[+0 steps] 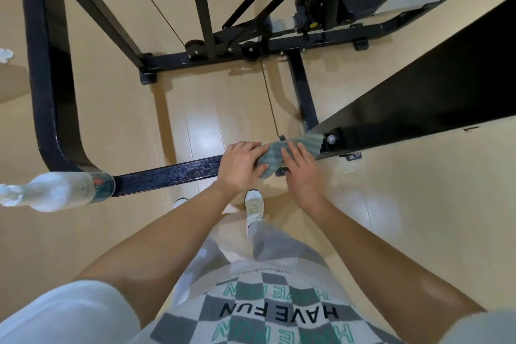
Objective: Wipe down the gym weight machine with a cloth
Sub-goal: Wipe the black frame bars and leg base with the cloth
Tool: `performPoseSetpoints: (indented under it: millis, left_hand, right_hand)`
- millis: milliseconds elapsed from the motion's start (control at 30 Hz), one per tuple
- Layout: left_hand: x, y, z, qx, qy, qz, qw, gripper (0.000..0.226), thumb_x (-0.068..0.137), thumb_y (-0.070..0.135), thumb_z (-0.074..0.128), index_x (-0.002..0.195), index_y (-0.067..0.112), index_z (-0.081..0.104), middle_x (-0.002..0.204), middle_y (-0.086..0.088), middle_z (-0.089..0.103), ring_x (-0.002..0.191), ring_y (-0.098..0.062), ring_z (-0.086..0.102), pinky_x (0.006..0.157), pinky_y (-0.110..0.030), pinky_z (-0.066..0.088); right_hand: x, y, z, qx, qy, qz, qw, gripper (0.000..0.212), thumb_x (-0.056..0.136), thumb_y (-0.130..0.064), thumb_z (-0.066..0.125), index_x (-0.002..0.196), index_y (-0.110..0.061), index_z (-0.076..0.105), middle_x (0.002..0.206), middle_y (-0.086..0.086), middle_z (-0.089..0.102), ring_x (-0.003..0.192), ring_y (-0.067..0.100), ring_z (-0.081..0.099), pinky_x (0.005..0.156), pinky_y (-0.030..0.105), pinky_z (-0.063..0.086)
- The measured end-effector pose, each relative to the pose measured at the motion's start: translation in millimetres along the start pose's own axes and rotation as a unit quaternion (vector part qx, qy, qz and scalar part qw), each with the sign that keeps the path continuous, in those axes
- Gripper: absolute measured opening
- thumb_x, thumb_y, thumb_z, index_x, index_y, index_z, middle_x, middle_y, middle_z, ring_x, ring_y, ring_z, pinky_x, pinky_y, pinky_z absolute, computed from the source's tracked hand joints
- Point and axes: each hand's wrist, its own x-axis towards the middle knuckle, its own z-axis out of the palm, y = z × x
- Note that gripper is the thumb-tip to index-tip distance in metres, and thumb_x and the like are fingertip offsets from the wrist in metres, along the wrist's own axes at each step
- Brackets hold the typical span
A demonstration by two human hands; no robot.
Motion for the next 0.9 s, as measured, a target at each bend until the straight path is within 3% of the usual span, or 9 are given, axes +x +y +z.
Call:
performPoseSetpoints:
  millis: [167, 233, 300, 367, 433, 500, 567, 767, 900]
  left_hand:
    - [42, 36, 15, -0.014, -0.018, 0.034, 0.999, 0.040, 0.098, 0.049, 0.055, 0.130, 0.028, 0.064, 0.124, 0.005, 0.070, 0.115, -0.024, 0.060, 0.094, -0.039, 0.042]
    - [57, 49, 18, -0.045, -0.028, 0.027, 0.998, 0.032, 0.098, 0.043, 0.058, 0.122, 0.024, 0.066, 0.114, 0.001, 0.072, 0.106, -0.027, 0.062, 0.088, -0.039, 0.043]
    - [71, 58, 19, -0.074, -0.037, 0.016, 0.996, 0.024, 0.097, 0.035, 0.063, 0.113, 0.019, 0.067, 0.104, -0.003, 0.072, 0.100, -0.029, 0.062, 0.084, -0.039, 0.044]
    - [84, 63, 20, -0.086, -0.046, 0.021, 0.995, 0.019, 0.096, 0.032, 0.064, 0.110, 0.018, 0.065, 0.103, -0.003, 0.070, 0.102, -0.028, 0.059, 0.082, -0.038, 0.046]
    - [95, 67, 23, -0.102, -0.083, 0.024, 0.991, 0.023, 0.099, 0.031, 0.061, 0.119, 0.020, 0.062, 0.109, -0.004, 0.070, 0.104, -0.029, 0.061, 0.082, -0.038, 0.048]
    - [106, 72, 25, -0.120, -0.134, 0.024, 0.983, 0.038, 0.100, 0.032, 0.059, 0.136, 0.022, 0.054, 0.121, -0.006, 0.070, 0.108, -0.031, 0.063, 0.087, -0.039, 0.049]
    - [115, 75, 29, -0.133, -0.171, 0.030, 0.976, 0.047, 0.101, 0.032, 0.058, 0.146, 0.024, 0.049, 0.131, -0.006, 0.067, 0.116, -0.030, 0.062, 0.094, -0.039, 0.049]
    - [123, 63, 24, -0.118, -0.253, 0.046, 0.959, 0.052, 0.102, 0.035, 0.056, 0.152, 0.027, 0.044, 0.136, -0.006, 0.064, 0.120, -0.030, 0.060, 0.099, -0.041, 0.048]
    - [107, 45, 13, -0.125, -0.245, 0.036, 0.961, 0.052, 0.100, 0.034, 0.060, 0.150, 0.027, 0.047, 0.135, -0.003, 0.065, 0.120, -0.027, 0.060, 0.097, -0.038, 0.049]
  right_hand:
    - [-30, 12, -2, 0.051, 0.021, 0.108, 0.993, 0.064, 0.099, -0.013, 0.056, 0.157, -0.010, 0.029, 0.167, 0.008, 0.019, 0.155, 0.025, 0.013, 0.124, 0.042, 0.023]
    - [-36, 9, -6, 0.172, 0.043, 0.182, 0.967, 0.061, 0.099, -0.009, 0.053, 0.156, -0.010, 0.031, 0.167, 0.002, 0.019, 0.153, 0.013, 0.015, 0.124, 0.029, 0.016]
    - [-37, -3, -19, 0.283, 0.095, 0.243, 0.923, 0.054, 0.097, -0.003, 0.055, 0.149, -0.008, 0.044, 0.160, 0.002, 0.037, 0.145, 0.010, 0.033, 0.116, 0.020, 0.025]
    - [-34, -15, -36, 0.402, 0.142, 0.322, 0.845, 0.037, 0.094, 0.005, 0.054, 0.127, -0.008, 0.059, 0.125, 0.000, 0.065, 0.116, 0.002, 0.061, 0.096, 0.013, 0.042]
    - [-21, -17, -45, 0.557, 0.141, 0.391, 0.719, 0.032, 0.094, 0.009, 0.051, 0.105, -0.020, 0.057, 0.092, -0.011, 0.063, 0.083, -0.005, 0.064, 0.082, 0.013, 0.046]
    - [-6, -11, -48, 0.700, 0.113, 0.424, 0.564, 0.029, 0.099, 0.004, 0.047, 0.097, -0.023, 0.056, 0.089, -0.002, 0.062, 0.085, 0.008, 0.062, 0.085, 0.028, 0.050]
    - [4, -1, -42, 0.743, 0.110, 0.440, 0.492, 0.019, 0.105, -0.005, 0.045, 0.106, -0.018, 0.059, 0.099, 0.006, 0.065, 0.096, 0.018, 0.063, 0.086, 0.033, 0.055]
    - [14, -4, -35, 0.790, 0.126, 0.436, 0.413, 0.031, 0.108, -0.014, 0.044, 0.139, -0.018, 0.048, 0.122, 0.009, 0.063, 0.106, 0.021, 0.064, 0.099, 0.047, 0.053]
    - [15, -19, -26, 0.787, 0.125, 0.442, 0.413, 0.041, 0.107, -0.011, 0.044, 0.146, -0.024, 0.041, 0.137, 0.011, 0.058, 0.118, 0.025, 0.062, 0.076, 0.038, 0.060]
